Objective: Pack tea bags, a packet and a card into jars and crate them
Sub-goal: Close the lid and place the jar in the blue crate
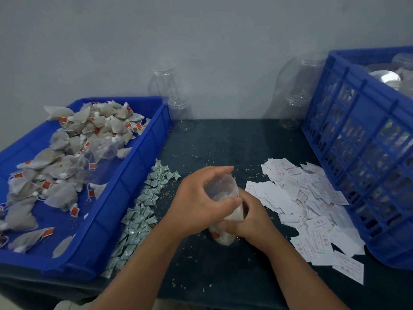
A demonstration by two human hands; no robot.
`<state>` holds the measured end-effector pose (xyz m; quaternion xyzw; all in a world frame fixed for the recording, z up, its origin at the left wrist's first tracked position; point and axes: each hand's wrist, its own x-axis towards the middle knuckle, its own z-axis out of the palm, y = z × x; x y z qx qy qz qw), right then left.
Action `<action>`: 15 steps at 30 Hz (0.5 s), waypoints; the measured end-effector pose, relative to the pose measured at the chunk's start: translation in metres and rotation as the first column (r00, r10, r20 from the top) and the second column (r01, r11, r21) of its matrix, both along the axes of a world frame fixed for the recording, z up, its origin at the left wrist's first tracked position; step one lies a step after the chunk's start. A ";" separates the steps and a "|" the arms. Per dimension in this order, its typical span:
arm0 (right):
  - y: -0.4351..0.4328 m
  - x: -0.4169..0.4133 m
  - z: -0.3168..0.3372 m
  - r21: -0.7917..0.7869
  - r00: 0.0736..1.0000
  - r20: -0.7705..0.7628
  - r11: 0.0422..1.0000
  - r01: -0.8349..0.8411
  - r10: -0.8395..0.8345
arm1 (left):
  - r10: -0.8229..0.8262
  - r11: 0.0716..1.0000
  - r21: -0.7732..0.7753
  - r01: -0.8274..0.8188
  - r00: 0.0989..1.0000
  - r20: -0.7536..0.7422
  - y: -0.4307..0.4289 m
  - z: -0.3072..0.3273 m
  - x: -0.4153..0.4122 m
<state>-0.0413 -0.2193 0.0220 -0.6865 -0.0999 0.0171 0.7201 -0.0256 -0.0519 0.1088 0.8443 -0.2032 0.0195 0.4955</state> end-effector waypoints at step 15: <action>0.009 0.005 0.021 -0.172 0.946 -0.071 0.938 0.302 -0.317 | 0.083 0.959 -0.264 -0.105 0.992 -0.095 0.004 -0.035 -0.016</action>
